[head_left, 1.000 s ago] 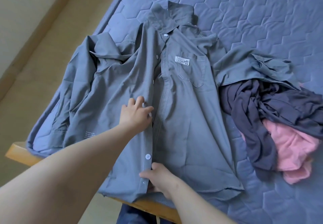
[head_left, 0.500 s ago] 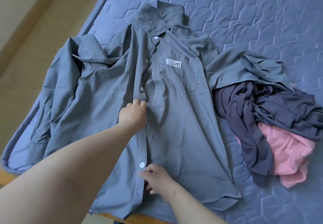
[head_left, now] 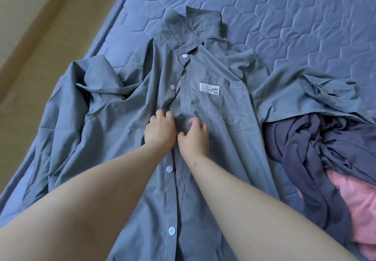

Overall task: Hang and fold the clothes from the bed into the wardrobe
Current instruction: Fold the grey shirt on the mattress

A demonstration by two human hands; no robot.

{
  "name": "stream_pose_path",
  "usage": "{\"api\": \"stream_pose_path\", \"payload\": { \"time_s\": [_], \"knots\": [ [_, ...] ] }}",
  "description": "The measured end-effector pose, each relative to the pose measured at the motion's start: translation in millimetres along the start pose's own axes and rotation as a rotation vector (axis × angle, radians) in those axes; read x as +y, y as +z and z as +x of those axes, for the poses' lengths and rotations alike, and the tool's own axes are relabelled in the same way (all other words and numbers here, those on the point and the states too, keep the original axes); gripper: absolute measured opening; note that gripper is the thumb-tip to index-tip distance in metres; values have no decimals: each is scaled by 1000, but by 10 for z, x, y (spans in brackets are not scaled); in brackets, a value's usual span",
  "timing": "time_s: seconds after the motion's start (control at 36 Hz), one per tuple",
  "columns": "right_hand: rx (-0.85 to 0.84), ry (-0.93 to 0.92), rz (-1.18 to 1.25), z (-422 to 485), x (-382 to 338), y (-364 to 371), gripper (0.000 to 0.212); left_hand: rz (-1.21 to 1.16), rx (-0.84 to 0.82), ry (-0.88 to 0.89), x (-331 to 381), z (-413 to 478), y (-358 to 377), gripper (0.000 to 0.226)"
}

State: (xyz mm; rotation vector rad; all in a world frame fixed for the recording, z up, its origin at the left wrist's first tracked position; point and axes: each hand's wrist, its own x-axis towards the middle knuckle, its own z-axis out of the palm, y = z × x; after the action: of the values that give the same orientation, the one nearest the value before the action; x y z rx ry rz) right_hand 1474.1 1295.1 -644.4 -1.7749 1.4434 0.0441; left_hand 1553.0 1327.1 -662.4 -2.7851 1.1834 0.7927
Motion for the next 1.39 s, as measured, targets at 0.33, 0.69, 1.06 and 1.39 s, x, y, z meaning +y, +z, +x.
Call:
{"api": "stream_pose_path", "payload": {
  "time_s": [0.33,0.69,1.06,1.39],
  "knots": [
    [-103,33,-35,188,51,63,23,-772,94,-136,30,65,-154,20],
    [187,142,98,371,516,-762,20,-112,-106,4,282,48,-57,26],
    [737,326,196,1060,969,-2054,43,-90,-178,317,1400,272,-6,61],
    [497,452,-78,1333,1413,-2577,31,42,-367,261,1737,433,149,69]
  ]
}}
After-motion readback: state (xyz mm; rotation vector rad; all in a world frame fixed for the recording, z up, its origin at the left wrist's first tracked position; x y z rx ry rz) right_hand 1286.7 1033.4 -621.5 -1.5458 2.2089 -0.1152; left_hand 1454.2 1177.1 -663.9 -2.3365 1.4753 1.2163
